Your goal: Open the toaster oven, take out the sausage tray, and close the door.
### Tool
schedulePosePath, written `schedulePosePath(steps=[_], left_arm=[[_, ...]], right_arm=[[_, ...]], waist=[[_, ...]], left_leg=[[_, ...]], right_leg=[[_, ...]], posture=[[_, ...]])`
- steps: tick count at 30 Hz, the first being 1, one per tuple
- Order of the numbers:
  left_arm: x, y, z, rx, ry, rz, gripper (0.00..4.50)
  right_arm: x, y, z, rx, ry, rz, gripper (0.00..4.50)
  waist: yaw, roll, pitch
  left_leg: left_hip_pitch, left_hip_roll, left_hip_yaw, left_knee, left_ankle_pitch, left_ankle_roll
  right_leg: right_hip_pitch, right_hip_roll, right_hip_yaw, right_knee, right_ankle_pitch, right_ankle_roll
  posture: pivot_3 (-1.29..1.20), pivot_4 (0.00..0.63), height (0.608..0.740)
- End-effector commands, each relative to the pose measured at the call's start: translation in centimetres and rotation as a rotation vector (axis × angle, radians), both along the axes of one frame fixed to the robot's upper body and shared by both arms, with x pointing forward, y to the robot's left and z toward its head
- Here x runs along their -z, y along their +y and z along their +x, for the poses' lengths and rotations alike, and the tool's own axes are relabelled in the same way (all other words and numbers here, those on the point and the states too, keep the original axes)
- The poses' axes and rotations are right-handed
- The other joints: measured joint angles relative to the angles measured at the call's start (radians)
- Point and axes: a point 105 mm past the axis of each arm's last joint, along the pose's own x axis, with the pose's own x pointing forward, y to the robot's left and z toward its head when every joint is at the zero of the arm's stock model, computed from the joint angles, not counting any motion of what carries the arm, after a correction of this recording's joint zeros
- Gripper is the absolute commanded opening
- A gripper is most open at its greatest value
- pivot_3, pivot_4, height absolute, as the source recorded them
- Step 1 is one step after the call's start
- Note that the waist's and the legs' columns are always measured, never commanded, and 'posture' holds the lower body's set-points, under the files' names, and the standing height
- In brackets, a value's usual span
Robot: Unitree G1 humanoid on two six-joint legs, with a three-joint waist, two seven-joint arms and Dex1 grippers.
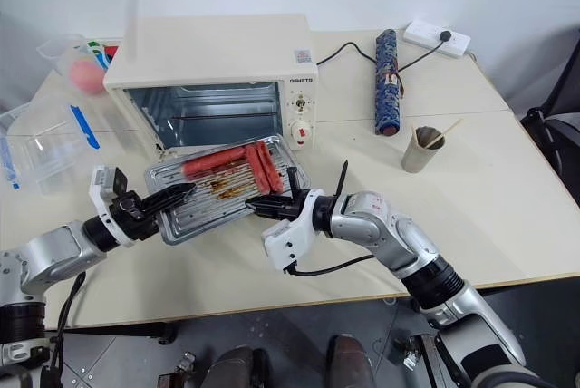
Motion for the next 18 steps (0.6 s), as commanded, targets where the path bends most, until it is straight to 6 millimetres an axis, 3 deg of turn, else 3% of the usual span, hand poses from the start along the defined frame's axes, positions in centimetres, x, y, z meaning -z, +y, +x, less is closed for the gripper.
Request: schedulePosePath(steps=[1,8,12,18], left_arm=[[0.7,-0.4,-0.3,0.002,0.026,0.038,0.0],[1.0,-0.7,-0.5,-0.006,0.04,-0.017,0.0],[1.0,-0.6,-0.3,-0.028,0.036,-0.043,0.0],[1.1,-1.1,-0.6,-0.024,0.032,-0.064,0.0]], right_arm=[[-3.0,0.4,-0.5,-0.033,-0.039,0.09,0.78],[-3.3,0.1,-1.0,-0.056,-0.061,0.07,3.26],[-4.8,-0.1,-1.7,-0.089,-0.055,0.112,4.48],[-6.7,-1.5,-2.9,-0.11,0.219,0.174,4.48]], waist=[[0.0,0.0,0.0],[0.002,0.0,0.0],[0.003,0.0,0.0],[0.014,0.0,0.0]], left_leg=[[0.0,0.0,0.0,0.0,0.0,0.0],[0.0,0.0,0.0,0.0,0.0,0.0],[0.0,0.0,0.0,0.0,0.0,0.0],[0.0,0.0,0.0,0.0,0.0,0.0]], right_leg=[[0.0,0.0,0.0,0.0,0.0,0.0],[0.0,0.0,0.0,-0.001,0.0,0.0],[0.001,0.0,0.0,-0.002,0.0,0.0],[0.002,0.0,0.0,-0.004,0.0,0.0]], posture=[[0.0,0.15,0.74],[0.0,0.15,0.74],[0.0,0.15,0.74],[0.0,0.15,0.74]])
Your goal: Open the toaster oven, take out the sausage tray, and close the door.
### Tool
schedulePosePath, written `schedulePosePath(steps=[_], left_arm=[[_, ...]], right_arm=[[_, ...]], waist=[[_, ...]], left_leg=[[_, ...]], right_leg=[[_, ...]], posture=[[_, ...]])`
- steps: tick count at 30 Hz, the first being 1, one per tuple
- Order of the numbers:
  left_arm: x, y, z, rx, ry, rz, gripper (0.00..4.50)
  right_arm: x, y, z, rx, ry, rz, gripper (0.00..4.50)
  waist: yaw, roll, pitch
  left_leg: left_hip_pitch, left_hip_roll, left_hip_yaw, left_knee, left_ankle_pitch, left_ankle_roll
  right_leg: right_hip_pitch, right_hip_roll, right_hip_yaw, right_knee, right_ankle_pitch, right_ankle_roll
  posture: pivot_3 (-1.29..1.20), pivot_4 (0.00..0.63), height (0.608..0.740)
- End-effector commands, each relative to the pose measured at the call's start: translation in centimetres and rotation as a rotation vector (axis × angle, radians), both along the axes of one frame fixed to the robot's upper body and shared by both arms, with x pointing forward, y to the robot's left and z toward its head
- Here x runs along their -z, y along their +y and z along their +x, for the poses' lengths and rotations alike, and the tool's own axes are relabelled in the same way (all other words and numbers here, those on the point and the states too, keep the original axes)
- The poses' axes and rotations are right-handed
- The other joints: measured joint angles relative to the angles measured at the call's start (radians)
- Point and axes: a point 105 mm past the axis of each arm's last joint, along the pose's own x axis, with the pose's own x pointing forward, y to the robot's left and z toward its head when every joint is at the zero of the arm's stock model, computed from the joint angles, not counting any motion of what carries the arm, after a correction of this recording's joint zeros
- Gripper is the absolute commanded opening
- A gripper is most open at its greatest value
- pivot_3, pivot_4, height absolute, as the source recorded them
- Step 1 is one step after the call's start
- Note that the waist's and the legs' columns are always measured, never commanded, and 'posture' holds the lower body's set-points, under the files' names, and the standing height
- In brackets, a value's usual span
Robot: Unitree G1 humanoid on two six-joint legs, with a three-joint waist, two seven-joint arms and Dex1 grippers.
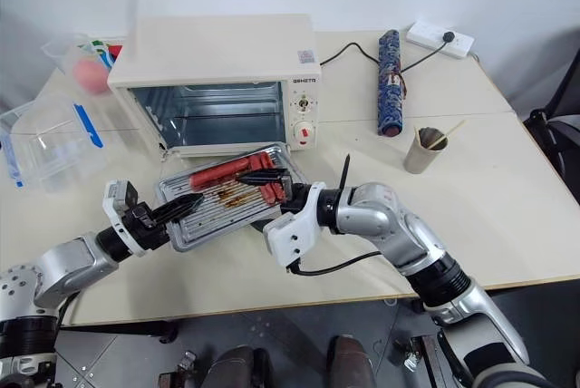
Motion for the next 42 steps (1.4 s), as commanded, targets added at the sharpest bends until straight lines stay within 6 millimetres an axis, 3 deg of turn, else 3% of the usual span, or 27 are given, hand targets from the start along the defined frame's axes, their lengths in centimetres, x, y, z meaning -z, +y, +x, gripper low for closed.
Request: schedulePosePath(steps=[1,6,10,15,18,23,26,30,39,42], left_arm=[[-0.5,-0.5,-0.5,0.014,-0.034,-0.022,0.0],[-0.9,-0.5,-1.0,0.006,-0.064,-0.031,0.0],[-1.0,-0.2,-1.2,-0.021,-0.075,-0.044,0.0],[-1.0,0.6,-1.8,-0.078,-0.09,-0.064,0.0],[-0.9,1.6,-2.4,-0.148,-0.1,-0.087,0.0],[0.0,3.1,-3.9,-0.271,-0.08,-0.095,0.0],[0.3,3.7,-4.4,-0.326,-0.073,-0.104,0.0],[-0.2,4.6,-5.5,-0.424,-0.108,-0.11,0.0],[-1.1,6.0,-7.8,-0.588,-0.149,-0.079,0.0],[-1.4,6.8,-9.6,-0.68,-0.165,-0.058,0.0]], right_arm=[[-3.0,-1.2,-1.3,-0.039,0.102,0.068,4.48],[-3.8,-3.3,-1.6,-0.009,0.344,0.048,4.48],[-3.1,-4.8,-2.1,-0.001,0.487,0.004,4.48],[-1.1,-7.8,0.7,0.145,0.524,-0.041,4.48],[0.9,-9.6,2.9,0.234,0.5,-0.076,3.91],[4.2,-11.5,5.3,0.325,0.508,-0.106,2.31],[5.5,-11.6,6.0,0.338,0.507,-0.115,1.28],[7.6,-10.0,6.5,0.303,0.551,-0.068,0.03],[9.1,-6.6,7.4,0.239,0.593,-0.004,0.03],[9.4,-5.4,7.6,0.208,0.591,-0.007,0.03]], waist=[[0.006,0.0,0.0],[0.015,0.0,0.0],[0.015,0.0,0.0],[0.014,0.0,0.0],[0.012,0.0,0.0],[0.012,0.0,0.0],[0.012,0.001,0.0],[0.012,0.0,0.0],[0.01,0.001,0.0],[0.009,0.001,0.0]], left_leg=[[0.0,0.0,0.0,0.0,0.0,0.0],[0.0,0.0,0.0,0.002,-0.001,0.002],[0.0,0.0,0.0,0.002,-0.002,0.003],[0.001,0.0,0.001,0.002,-0.002,0.004],[0.001,0.0,0.002,0.002,-0.003,0.005],[0.002,0.0,0.002,0.002,-0.003,0.005],[0.002,0.0,0.002,0.002,-0.003,0.005],[0.002,0.0,0.002,0.003,-0.003,0.005],[0.003,0.001,0.001,0.004,-0.003,0.004],[0.003,0.001,0.001,0.003,-0.003,0.004]], right_leg=[[0.0,0.0,0.0,0.0,0.0,0.0],[0.002,0.0,0.0,-0.001,0.0,0.0],[0.003,0.0,0.0,-0.002,0.0,0.0],[0.007,0.0,-0.001,-0.009,0.0,0.0],[0.008,0.0,-0.001,-0.011,0.0,0.0],[0.008,0.0,-0.001,-0.011,0.0,0.0],[0.009,0.0,0.0,-0.011,0.0,0.0],[0.01,0.0,0.0,-0.011,0.0,0.0],[0.011,0.0,0.0,-0.011,0.0,0.0],[0.011,0.001,-0.001,-0.012,0.0,-0.001]], posture=[[0.0,0.15,0.74],[0.0,0.15,0.74],[0.0,0.15,0.74],[0.0,0.15,0.74],[0.0,0.15,0.74],[0.0,0.15,0.74],[0.0,0.15,0.74],[0.0,0.15,0.74],[0.0,0.15,0.74],[0.0,0.15,0.74]])
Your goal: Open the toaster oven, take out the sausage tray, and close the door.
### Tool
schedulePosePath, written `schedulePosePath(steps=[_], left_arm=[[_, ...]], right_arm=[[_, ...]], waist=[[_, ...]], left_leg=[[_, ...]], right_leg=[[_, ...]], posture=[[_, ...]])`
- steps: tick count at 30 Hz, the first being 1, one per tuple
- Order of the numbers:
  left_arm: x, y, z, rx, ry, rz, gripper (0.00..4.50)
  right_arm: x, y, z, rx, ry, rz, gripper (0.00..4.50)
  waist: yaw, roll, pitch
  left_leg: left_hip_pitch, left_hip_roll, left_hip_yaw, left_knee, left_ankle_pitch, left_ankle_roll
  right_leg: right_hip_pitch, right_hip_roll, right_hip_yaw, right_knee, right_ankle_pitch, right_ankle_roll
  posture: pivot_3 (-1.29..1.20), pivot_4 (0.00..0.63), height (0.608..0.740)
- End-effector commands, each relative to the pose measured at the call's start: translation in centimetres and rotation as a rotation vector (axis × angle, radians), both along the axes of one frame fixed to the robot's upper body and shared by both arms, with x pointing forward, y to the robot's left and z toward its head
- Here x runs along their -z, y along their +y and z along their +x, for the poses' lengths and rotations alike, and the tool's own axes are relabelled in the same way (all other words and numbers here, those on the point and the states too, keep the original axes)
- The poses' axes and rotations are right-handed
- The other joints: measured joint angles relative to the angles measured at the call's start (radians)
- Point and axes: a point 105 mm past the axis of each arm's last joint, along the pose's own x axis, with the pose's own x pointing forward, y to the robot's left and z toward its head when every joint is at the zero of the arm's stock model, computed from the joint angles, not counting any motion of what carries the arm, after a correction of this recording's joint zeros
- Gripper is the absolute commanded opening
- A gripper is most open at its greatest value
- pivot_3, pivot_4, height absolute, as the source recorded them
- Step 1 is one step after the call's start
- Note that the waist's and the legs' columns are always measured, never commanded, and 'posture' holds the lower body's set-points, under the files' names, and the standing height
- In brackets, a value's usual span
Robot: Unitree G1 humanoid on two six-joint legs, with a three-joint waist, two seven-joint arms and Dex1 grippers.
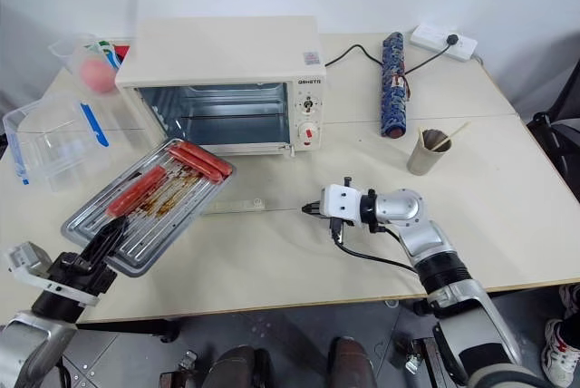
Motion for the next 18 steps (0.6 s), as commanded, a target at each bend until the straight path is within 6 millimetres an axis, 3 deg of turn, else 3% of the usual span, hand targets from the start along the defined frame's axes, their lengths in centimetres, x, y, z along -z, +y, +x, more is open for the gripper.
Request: schedulePosePath(steps=[1,11,18], left_arm=[[-1.8,1.1,-2.1,-0.114,-0.064,0.042,0.0],[-2.1,3.9,-5.2,-0.315,-0.06,0.068,0.0],[-2.3,5.0,-6.2,-0.391,-0.083,0.056,0.0]], right_arm=[[-0.5,1.1,0.2,-0.034,-0.035,0.017,0.03],[-1.3,3.6,0.8,-0.096,-0.066,0.05,0.03],[-5.0,4.2,1.7,-0.111,-0.133,0.1,0.03]], waist=[[-0.001,0.0,0.0],[-0.002,0.001,0.0],[-0.001,0.001,0.0]], left_leg=[[0.0,0.0,0.0,0.0,0.0,0.0],[0.0,0.0,0.0,0.001,-0.001,0.0],[0.0,0.001,0.0,0.001,-0.001,0.001]], right_leg=[[0.0,0.0,0.0,0.0,0.0,0.0],[0.001,0.001,0.0,-0.003,-0.002,-0.003],[0.001,0.001,0.0,-0.003,-0.003,-0.005]], posture=[[0.0,0.15,0.74],[0.0,0.15,0.74],[0.0,0.15,0.74]])
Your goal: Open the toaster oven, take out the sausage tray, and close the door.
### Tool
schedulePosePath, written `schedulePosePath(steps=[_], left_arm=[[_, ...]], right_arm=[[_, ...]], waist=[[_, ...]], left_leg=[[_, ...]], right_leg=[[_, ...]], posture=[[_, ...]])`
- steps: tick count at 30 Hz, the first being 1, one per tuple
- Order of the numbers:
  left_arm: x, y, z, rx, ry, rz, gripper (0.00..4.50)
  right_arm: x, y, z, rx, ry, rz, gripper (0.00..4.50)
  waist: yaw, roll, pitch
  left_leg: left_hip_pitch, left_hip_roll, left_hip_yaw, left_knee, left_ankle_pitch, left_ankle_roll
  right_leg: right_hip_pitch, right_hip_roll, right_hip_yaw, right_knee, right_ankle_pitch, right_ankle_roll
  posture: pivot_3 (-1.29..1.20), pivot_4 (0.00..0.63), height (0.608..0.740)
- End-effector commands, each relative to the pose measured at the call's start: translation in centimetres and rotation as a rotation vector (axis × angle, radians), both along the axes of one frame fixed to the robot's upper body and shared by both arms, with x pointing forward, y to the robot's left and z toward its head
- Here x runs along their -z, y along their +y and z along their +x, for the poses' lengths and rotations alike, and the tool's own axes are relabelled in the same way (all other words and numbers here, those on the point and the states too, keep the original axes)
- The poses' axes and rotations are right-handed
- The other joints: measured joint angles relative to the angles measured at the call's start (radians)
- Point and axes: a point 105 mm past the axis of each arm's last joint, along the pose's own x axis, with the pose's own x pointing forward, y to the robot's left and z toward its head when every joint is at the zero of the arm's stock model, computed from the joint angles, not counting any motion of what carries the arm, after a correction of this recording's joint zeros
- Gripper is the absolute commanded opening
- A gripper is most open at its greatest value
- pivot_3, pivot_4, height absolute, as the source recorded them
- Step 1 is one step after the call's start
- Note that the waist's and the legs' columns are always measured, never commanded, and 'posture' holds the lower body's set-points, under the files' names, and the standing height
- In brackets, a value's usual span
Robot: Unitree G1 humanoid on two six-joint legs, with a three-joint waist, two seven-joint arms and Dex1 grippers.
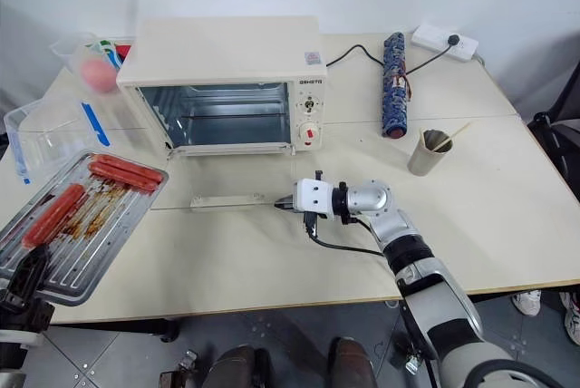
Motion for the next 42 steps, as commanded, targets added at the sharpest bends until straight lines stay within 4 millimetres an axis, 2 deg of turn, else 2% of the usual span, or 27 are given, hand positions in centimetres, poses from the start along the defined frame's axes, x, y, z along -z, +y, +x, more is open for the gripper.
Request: schedulePosePath(steps=[1,7,14,20,29,32,35,39,42], left_arm=[[-1.6,0.6,-1.2,-0.051,-0.06,0.044,0.0],[-1.5,1.5,-2.5,-0.115,-0.071,0.044,0.0],[-0.7,0.5,-3.1,-0.111,-0.067,0.002,0.0],[0.6,-1.0,-1.8,-0.04,-0.04,-0.067,0.0],[1.6,-3.7,2.0,0.186,0.009,-0.095,0.0],[1.6,-4.8,3.4,0.282,0.021,-0.083,0.0],[1.6,-6.2,4.7,0.402,0.047,-0.052,0.0],[1.6,-7.5,7.3,0.59,0.085,0.002,0.0],[1.5,-7.6,8.5,0.69,0.108,0.036,0.0]], right_arm=[[-3.2,0.2,0.8,0.006,-0.062,0.077,0.03],[-4.5,-0.1,1.3,-0.003,-0.092,0.058,0.03],[-6.6,0.0,2.4,0.007,-0.135,0.062,0.03],[-10.1,0.3,3.8,0.051,-0.191,0.098,0.03],[-14.8,-0.3,4.8,0.125,-0.276,0.177,0.03],[-15.7,-0.6,4.5,0.118,-0.282,0.206,0.03],[-15.7,-0.7,3.8,0.1,-0.187,0.225,0.03],[-14.1,-1.7,0.3,0.024,-0.043,0.178,0.03],[-12.8,-2.6,-1.0,0.061,0.037,0.14,0.03]], waist=[[0.0,0.0,0.0],[-0.002,0.0,0.0],[-0.002,0.0,0.0],[-0.004,0.0,0.0],[-0.004,0.001,0.0],[-0.003,0.001,0.001],[-0.003,0.001,0.001],[0.007,0.001,0.001],[0.006,0.002,0.001]], left_leg=[[0.0,0.0,0.0,0.0,0.0,0.0],[0.0,0.0,0.0,0.0,0.0,0.0],[0.0,0.0,0.0,0.0,-0.001,0.0],[0.0,0.0,0.0,0.0,-0.001,0.001],[-0.001,0.001,0.0,0.0,-0.002,0.001],[-0.001,0.001,0.0,0.0,-0.002,0.001],[-0.001,0.001,0.0,0.0,-0.002,0.001],[-0.002,0.001,-0.006,-0.001,-0.002,0.0],[-0.003,0.0,-0.006,-0.001,-0.002,0.0]], right_leg=[[0.0,0.0,0.0,0.0,0.0,0.0],[0.0,0.0,0.0,0.0,0.0,0.0],[0.0,0.0,0.0,0.0,0.0,0.0],[0.0,0.0,0.0,0.0,0.0,-0.001],[0.0,0.0,0.0,0.0,-0.001,-0.001],[0.0,0.0,0.0,0.0,-0.001,-0.001],[-0.001,0.0,0.0,0.001,-0.001,-0.001],[-0.001,0.001,0.0,0.005,0.0,-0.001],[-0.002,0.001,0.0,0.004,0.0,-0.001]], posture=[[0.0,0.15,0.74],[0.0,0.15,0.74],[0.0,0.15,0.74],[0.0,0.15,0.74],[0.0,0.15,0.74],[0.0,0.15,0.74],[0.0,0.15,0.74],[0.0,0.15,0.74],[0.0,0.15,0.74]])
